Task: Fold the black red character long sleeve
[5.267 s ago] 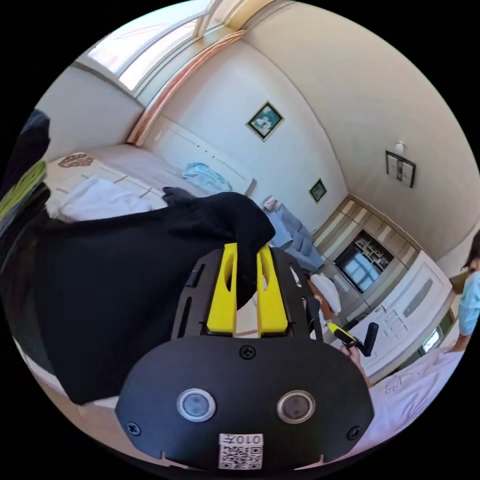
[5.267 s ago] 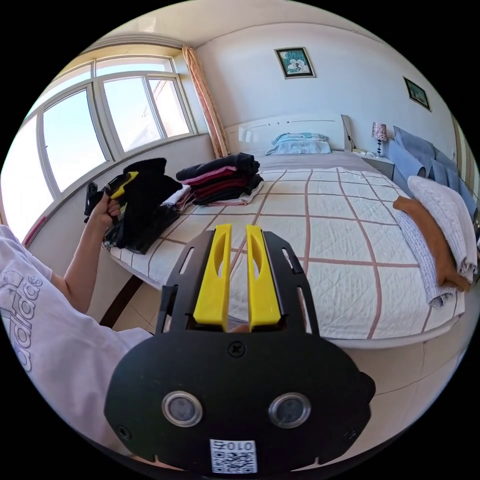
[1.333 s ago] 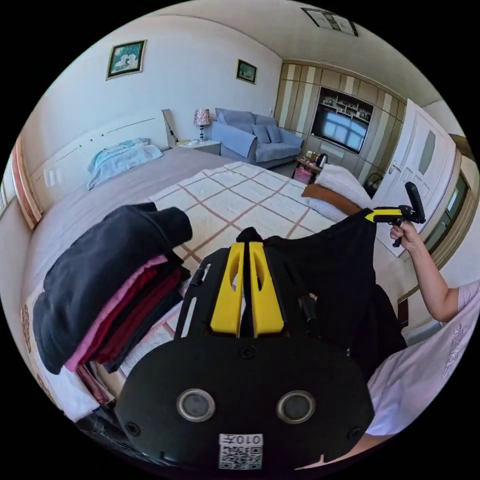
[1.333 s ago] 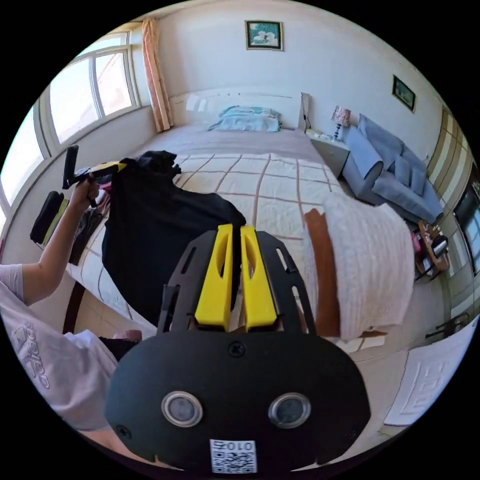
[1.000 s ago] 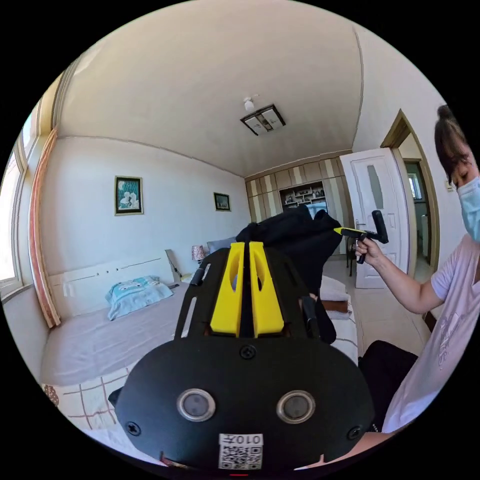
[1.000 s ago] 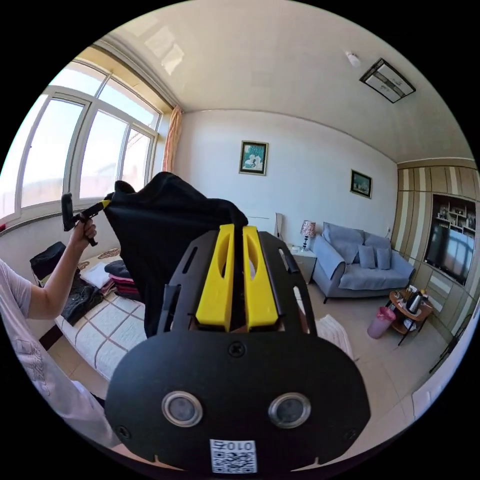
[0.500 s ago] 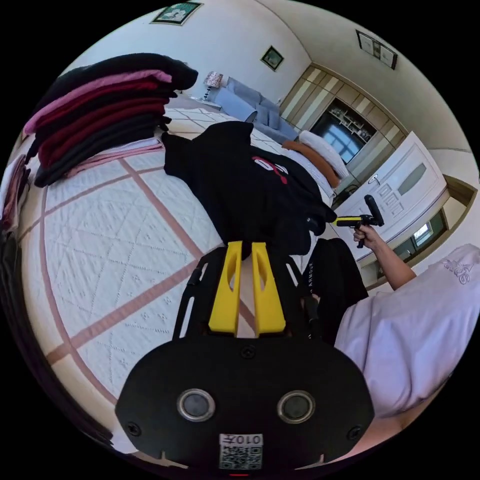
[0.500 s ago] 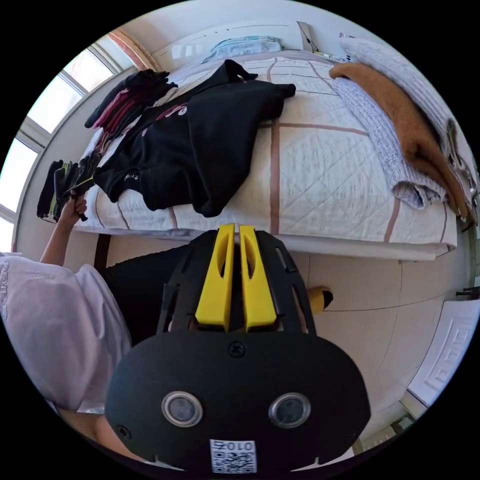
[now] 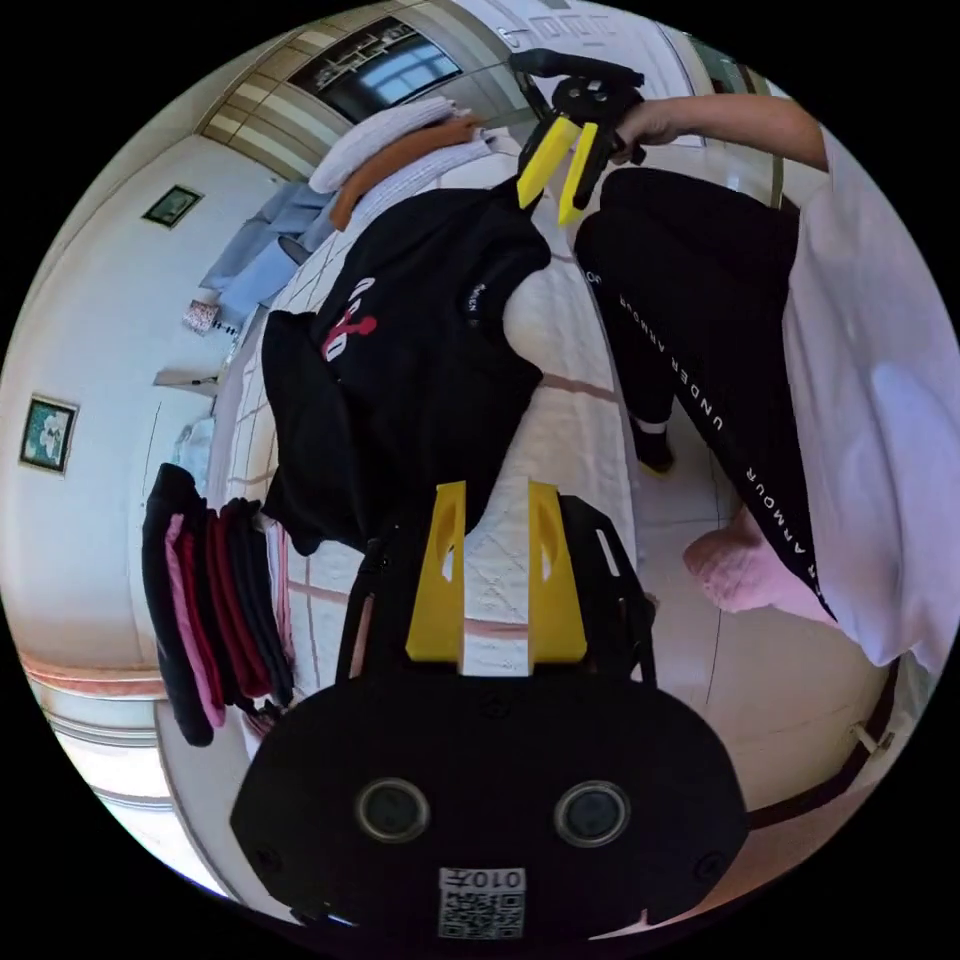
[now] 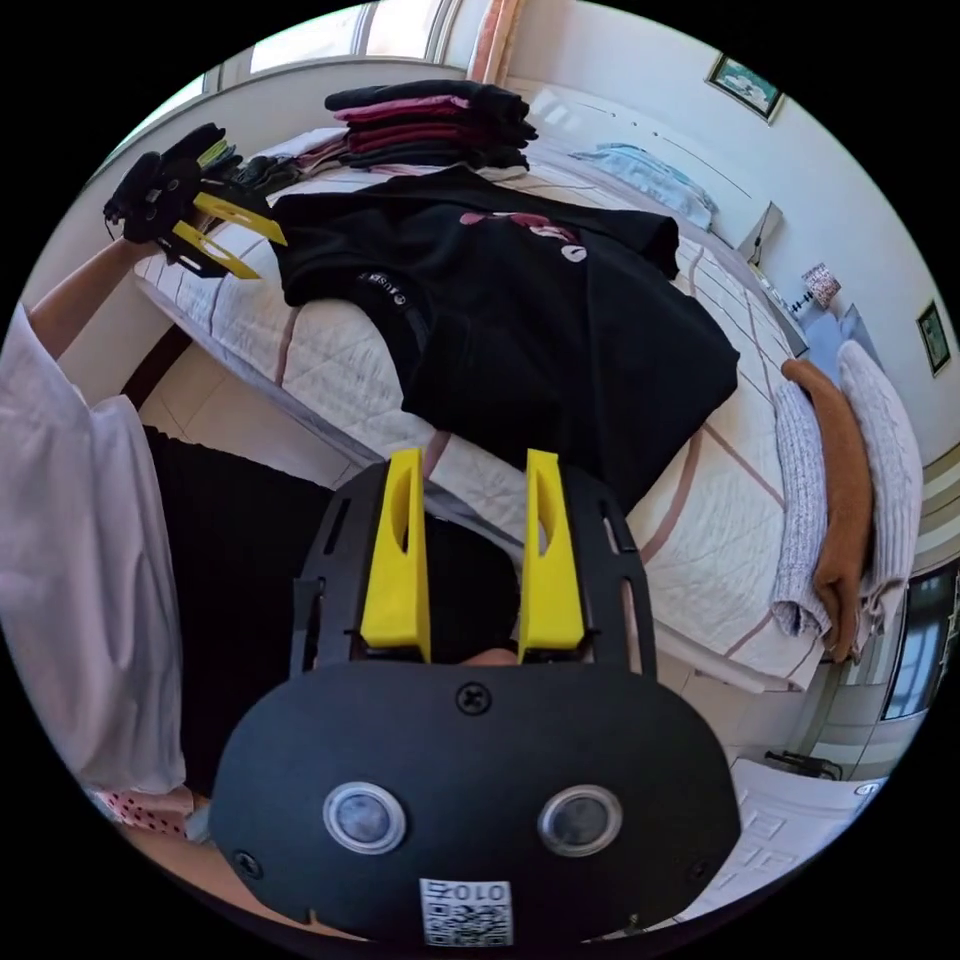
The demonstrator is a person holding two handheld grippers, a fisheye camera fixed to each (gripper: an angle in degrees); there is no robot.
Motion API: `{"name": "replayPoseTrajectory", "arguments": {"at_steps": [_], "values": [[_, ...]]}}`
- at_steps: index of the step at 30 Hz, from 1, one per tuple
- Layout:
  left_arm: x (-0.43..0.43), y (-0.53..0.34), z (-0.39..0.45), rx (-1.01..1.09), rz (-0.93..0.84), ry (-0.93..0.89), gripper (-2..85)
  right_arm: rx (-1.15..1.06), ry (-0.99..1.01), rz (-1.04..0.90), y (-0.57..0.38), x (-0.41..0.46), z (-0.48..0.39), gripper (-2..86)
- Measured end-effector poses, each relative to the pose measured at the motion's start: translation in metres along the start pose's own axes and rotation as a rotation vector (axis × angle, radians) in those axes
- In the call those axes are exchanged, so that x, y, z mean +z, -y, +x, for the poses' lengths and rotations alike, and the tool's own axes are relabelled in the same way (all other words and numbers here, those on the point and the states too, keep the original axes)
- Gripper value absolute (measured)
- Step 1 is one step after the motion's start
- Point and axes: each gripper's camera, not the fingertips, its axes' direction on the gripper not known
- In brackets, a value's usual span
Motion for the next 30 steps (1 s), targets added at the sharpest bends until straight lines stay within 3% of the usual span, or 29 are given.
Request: {"name": "replayPoseTrajectory", "arguments": {"at_steps": [4, 10, 20, 26, 30], "values": [[-0.001, 0.014, -0.008, 0.000, 0.092, 0.036, 6.4, -0.033, -0.009, 0.024, 0.015, -0.005, -0.016, 12.7], [0.019, 0.041, -0.023, 0.144, 0.032, -0.046, 2.2, -0.085, -0.120, 0.013, 0.031, -0.003, -0.041, 13.1], [-0.013, 0.020, -0.222, -0.444, 0.342, -0.413, 0.0, -0.098, -0.333, 0.101, 0.054, -0.011, -0.046, 12.5], [0.004, 0.041, -0.279, -0.488, 0.314, -0.450, 0.1, -0.014, -0.417, 0.134, 0.082, -0.005, -0.013, 11.0], [0.025, 0.033, -0.313, -0.606, 0.391, -0.578, 0.2, -0.004, -0.434, 0.127, 0.093, 0.008, 0.010, 8.5]]}}
